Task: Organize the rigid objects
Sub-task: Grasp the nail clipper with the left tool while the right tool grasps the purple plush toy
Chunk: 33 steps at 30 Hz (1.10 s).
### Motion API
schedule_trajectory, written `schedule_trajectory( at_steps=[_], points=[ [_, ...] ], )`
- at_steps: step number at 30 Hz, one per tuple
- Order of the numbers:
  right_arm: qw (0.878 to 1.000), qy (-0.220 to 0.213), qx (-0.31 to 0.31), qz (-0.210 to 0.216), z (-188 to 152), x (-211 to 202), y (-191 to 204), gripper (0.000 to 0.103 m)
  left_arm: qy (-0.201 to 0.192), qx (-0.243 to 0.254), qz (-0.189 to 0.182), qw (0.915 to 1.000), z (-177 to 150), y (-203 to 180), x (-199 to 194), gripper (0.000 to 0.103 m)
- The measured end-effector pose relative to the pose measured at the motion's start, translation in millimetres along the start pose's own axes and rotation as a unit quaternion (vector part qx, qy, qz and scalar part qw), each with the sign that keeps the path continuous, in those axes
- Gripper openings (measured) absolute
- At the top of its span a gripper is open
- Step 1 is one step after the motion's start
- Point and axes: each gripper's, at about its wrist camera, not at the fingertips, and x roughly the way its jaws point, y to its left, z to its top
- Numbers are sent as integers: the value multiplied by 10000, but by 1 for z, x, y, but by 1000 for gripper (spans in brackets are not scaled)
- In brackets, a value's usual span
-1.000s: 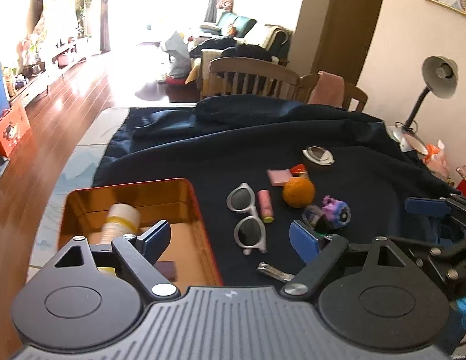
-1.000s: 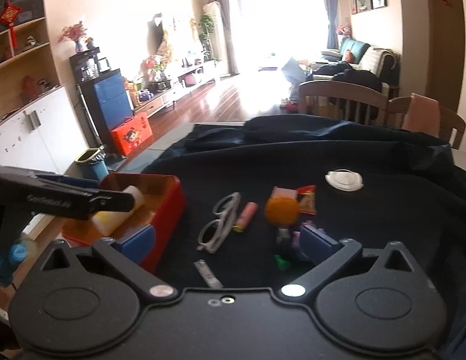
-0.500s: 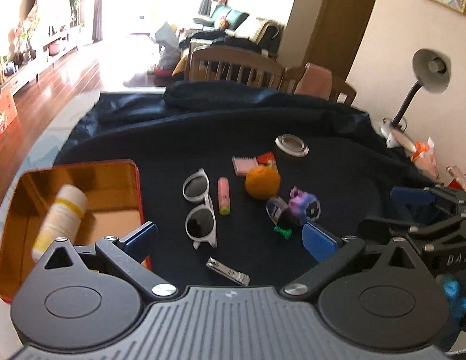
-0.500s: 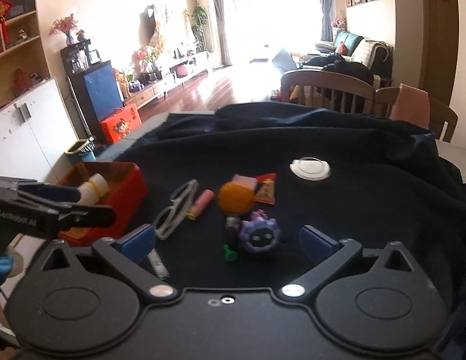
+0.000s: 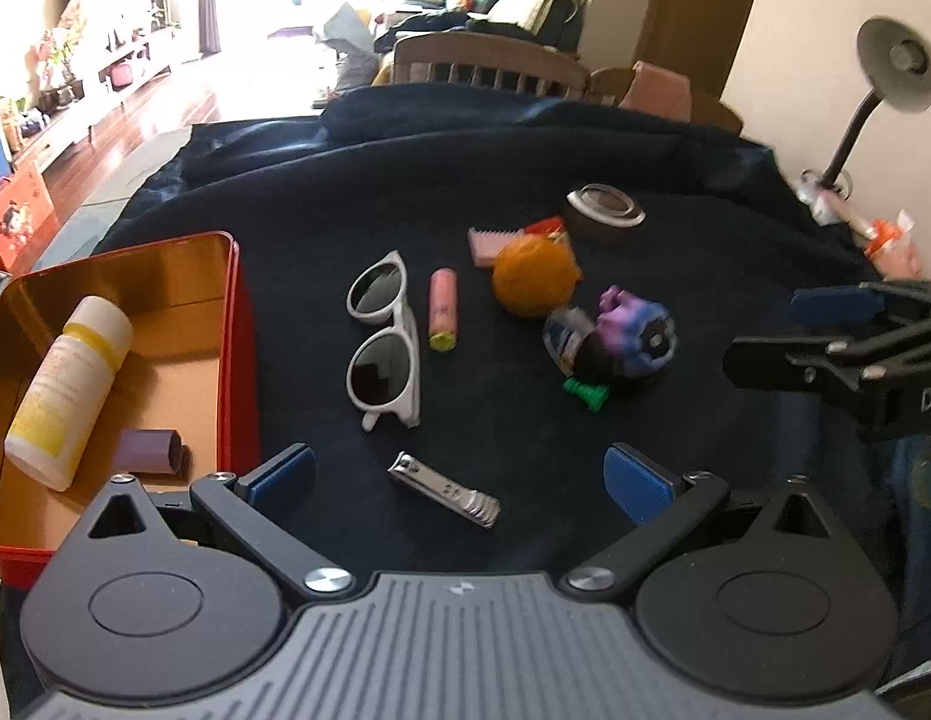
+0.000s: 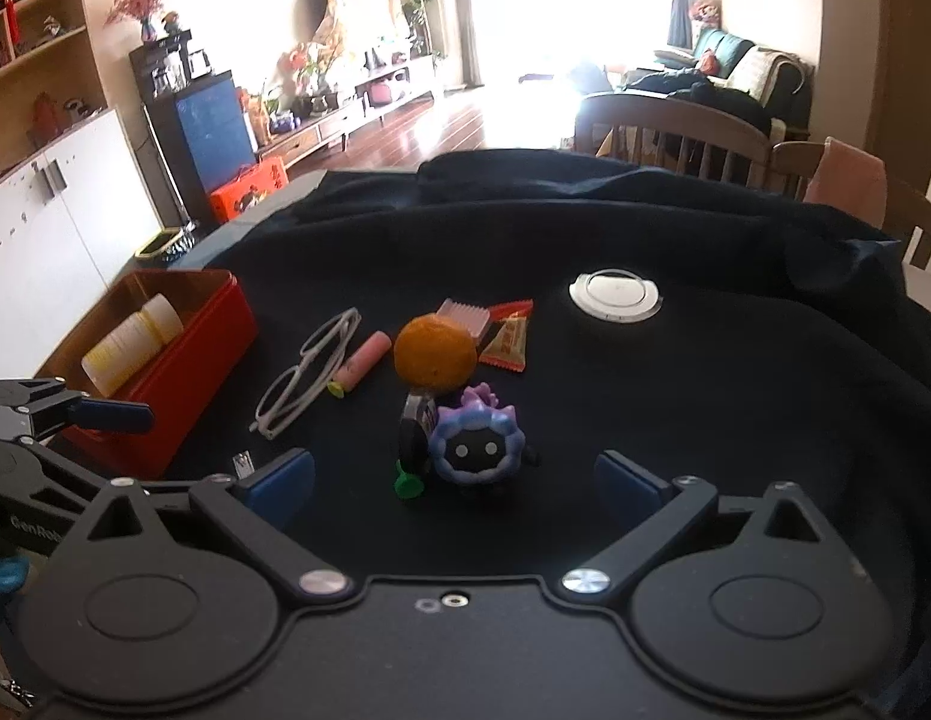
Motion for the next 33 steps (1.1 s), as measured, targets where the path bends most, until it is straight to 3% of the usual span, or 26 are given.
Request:
schedule_trajectory(
  at_steps=[13, 20, 28, 31, 33],
  points=[
    [9996, 269, -127, 33, 8, 45, -9, 88, 249, 165, 226, 9993, -8, -5, 31, 102],
    [9985, 459, -294, 111, 8, 64, -11, 81, 245, 436, 381, 9980, -9, -13, 42, 101],
    [9976, 530, -396, 211, 10, 72, -11, 76, 142, 399, 636, 9971, -10, -16, 44, 99],
    [9973, 553, -396, 277, 10, 74, -11, 74, 72, 266, 724, 9970, -9, -16, 42, 94],
    [9972, 553, -402, 309, 10, 73, -11, 74, 70, 161, 631, 9979, -9, -18, 39, 83]
  ],
)
